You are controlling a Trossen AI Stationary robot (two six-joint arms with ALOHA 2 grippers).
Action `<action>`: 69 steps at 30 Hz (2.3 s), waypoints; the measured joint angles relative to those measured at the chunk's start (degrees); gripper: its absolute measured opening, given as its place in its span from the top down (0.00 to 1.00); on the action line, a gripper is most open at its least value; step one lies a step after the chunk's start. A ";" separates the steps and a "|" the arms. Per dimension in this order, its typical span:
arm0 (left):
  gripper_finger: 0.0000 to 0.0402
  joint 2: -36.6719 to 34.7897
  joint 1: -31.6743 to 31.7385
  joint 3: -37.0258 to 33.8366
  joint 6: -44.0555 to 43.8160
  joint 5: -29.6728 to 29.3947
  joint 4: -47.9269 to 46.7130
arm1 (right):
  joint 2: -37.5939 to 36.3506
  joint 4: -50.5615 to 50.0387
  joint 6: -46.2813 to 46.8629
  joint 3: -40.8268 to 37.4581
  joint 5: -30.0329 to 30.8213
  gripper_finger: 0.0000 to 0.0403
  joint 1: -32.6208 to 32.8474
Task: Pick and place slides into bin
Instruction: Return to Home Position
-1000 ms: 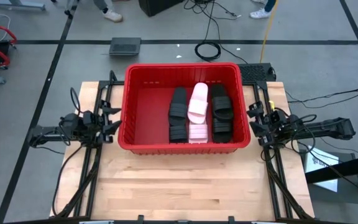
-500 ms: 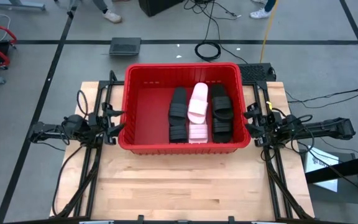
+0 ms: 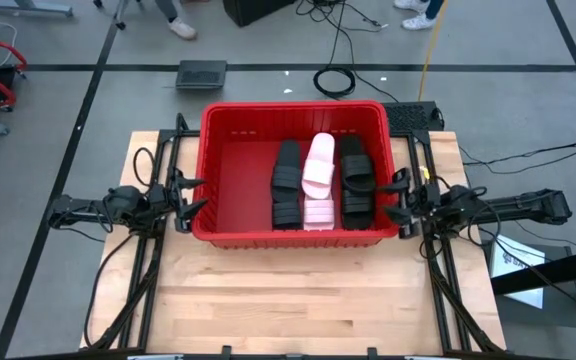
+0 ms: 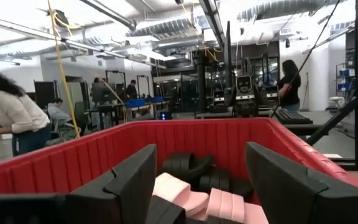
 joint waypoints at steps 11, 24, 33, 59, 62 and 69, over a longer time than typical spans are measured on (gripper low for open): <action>0.38 0.00 0.00 0.06 -1.63 0.07 -1.11 | -0.04 -8.77 -5.98 -0.04 0.02 0.48 0.00; 0.38 0.00 0.00 0.09 -2.05 0.09 -1.37 | 0.00 -8.46 -5.69 -0.04 0.02 0.48 0.00; 0.38 0.00 0.00 0.09 -1.93 0.11 -1.35 | 0.00 -8.42 -5.65 -0.04 0.02 0.48 0.00; 0.38 0.00 0.00 0.04 -1.95 0.17 -1.33 | 0.02 -8.36 -5.69 -0.04 0.02 0.48 0.00; 0.38 0.00 0.00 0.04 -2.00 0.17 -1.34 | 0.02 -8.36 -5.64 -0.04 0.03 0.48 -0.01; 0.38 0.00 0.00 0.02 -2.04 0.17 -1.33 | 0.02 -8.36 -5.69 -0.04 0.02 0.48 -0.02</action>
